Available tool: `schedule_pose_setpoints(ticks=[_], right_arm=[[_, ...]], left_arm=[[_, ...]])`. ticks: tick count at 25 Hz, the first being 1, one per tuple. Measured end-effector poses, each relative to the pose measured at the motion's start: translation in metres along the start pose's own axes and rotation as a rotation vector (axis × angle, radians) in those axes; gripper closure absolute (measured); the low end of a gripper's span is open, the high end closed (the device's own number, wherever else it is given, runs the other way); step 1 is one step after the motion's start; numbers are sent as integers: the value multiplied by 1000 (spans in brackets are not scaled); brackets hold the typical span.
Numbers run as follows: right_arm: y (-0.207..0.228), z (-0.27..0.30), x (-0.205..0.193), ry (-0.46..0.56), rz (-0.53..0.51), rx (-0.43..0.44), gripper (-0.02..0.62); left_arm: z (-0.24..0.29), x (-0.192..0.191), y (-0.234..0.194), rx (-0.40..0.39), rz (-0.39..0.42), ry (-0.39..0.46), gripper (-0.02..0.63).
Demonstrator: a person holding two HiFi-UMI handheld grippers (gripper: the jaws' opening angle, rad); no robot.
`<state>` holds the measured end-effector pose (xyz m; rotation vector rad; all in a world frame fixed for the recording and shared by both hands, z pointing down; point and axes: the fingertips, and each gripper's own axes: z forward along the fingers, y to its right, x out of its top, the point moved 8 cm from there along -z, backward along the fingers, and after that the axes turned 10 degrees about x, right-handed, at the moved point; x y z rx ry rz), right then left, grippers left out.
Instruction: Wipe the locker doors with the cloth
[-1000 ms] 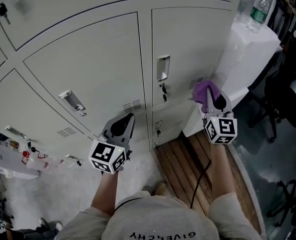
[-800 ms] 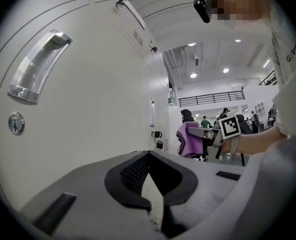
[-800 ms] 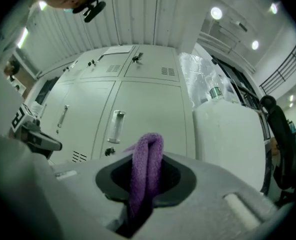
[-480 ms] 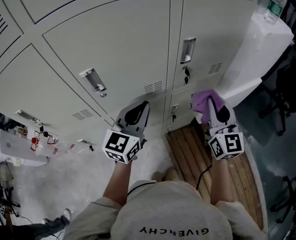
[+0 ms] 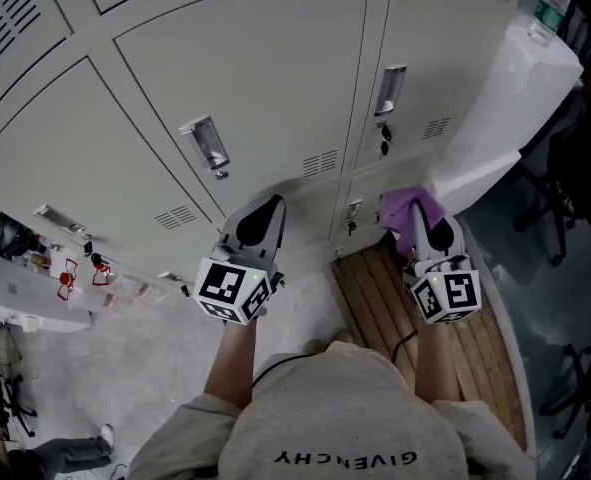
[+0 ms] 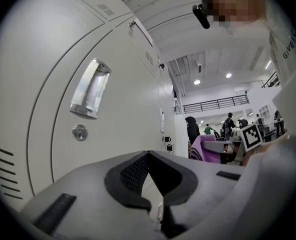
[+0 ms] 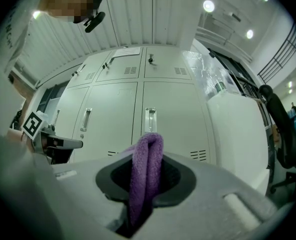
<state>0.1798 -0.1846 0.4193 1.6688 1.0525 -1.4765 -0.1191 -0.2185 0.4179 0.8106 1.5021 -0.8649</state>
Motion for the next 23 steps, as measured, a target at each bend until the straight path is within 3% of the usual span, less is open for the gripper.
schedule_pose_setpoints(ticks=[15,23], right_arm=[[-15,4,-14,-1,65,-14,540],[-21,12,-15,-7,79,19,540]], left_arm=[[-18,-6,-25,33,-15,8,607],[-24,-3,-32,52,-30,15,607]])
